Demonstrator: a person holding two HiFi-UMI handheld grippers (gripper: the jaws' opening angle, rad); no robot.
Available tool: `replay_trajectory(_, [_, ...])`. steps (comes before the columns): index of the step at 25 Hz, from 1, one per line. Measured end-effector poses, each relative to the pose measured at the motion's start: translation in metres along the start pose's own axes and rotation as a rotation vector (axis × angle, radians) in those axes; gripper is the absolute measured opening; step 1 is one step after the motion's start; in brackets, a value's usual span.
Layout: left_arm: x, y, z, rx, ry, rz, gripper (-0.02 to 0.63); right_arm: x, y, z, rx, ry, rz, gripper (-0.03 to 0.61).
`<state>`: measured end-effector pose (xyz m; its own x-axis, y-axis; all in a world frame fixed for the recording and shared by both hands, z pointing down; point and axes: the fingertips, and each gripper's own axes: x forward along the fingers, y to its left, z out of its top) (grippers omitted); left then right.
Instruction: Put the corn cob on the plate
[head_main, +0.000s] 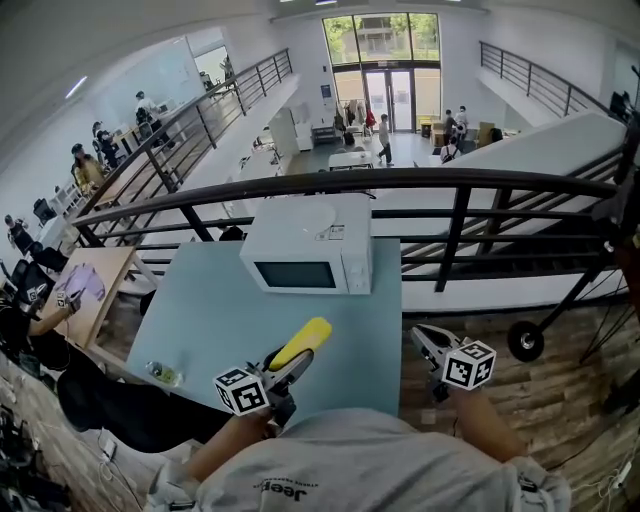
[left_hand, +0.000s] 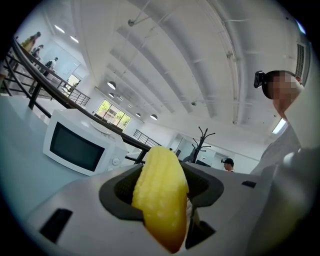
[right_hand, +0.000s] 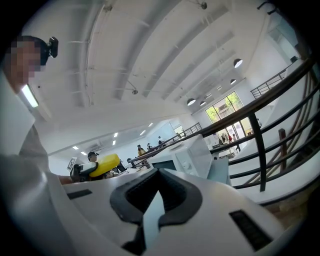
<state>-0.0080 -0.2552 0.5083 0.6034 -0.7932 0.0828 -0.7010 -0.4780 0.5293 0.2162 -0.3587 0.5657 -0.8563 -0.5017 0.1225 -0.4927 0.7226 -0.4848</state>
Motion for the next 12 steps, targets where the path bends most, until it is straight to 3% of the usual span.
replay_trajectory(6, [-0.015, 0.031, 0.013, -0.005, 0.004, -0.06, 0.239, 0.025, 0.015, -0.002, -0.018, -0.009, -0.057, 0.017])
replay_trajectory(12, [-0.051, 0.091, 0.043, 0.0, 0.032, -0.125, 0.239, 0.078, 0.052, -0.002, -0.023, -0.046, -0.14, 0.017])
